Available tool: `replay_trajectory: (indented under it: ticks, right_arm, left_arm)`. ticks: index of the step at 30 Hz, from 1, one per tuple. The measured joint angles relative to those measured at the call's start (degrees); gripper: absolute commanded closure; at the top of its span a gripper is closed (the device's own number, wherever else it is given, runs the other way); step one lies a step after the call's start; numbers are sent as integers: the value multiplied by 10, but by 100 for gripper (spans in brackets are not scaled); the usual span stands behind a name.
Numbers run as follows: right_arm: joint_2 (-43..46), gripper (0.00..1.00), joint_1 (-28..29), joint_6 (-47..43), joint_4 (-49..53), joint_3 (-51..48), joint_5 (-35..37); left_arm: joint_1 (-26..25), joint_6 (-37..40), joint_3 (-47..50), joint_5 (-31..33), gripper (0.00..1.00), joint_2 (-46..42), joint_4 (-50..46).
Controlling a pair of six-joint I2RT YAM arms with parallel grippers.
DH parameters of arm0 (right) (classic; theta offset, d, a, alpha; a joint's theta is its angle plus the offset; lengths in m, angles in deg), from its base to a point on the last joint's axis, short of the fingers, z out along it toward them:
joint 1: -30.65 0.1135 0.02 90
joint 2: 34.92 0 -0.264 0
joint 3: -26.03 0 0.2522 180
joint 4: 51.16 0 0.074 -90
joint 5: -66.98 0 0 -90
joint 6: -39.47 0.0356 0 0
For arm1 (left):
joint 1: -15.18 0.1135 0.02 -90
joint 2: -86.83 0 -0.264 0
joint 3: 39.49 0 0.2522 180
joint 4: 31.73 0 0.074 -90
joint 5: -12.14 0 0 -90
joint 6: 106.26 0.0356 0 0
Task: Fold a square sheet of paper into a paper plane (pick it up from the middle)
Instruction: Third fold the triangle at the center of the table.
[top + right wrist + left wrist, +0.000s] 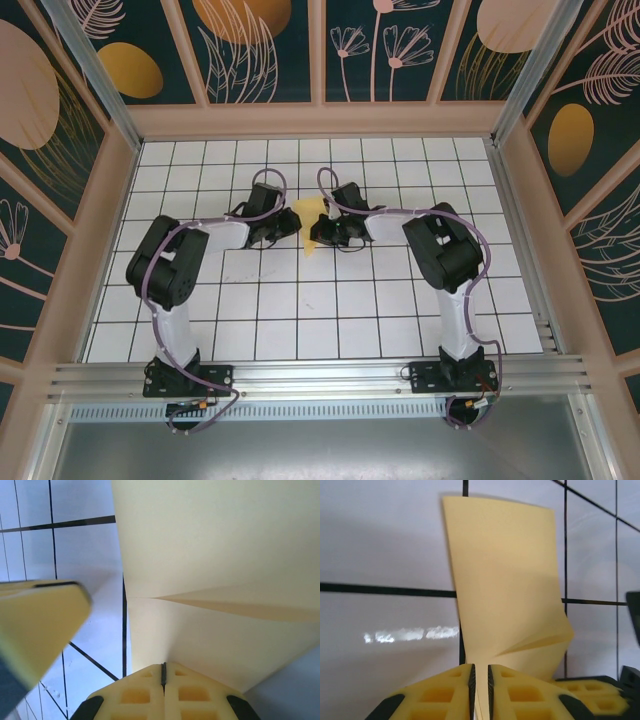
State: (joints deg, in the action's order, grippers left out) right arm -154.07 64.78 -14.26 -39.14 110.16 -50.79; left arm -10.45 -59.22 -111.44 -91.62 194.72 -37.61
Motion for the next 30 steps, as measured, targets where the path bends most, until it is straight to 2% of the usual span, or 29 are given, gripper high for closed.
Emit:
replay_trajectory:
  ticks: [5, 11, 18, 30]
  right_arm:
    - [1, 98, 7, 46, -5, 0, 4]
    - [1, 98, 10, 78, -13, 0, -3]
    - [1, 98, 10, 92, -15, 0, -8]
    - [1, 98, 7, 102, -31, -3, -22]
  left_arm:
    - [0, -24, 64, -10, 83, -59, 36]
    - [-14, -52, 113, -57, 87, -67, 70]
    - [-28, -68, 116, -87, 91, -55, 98]
    - [-29, -73, 116, -97, 94, -17, 99]
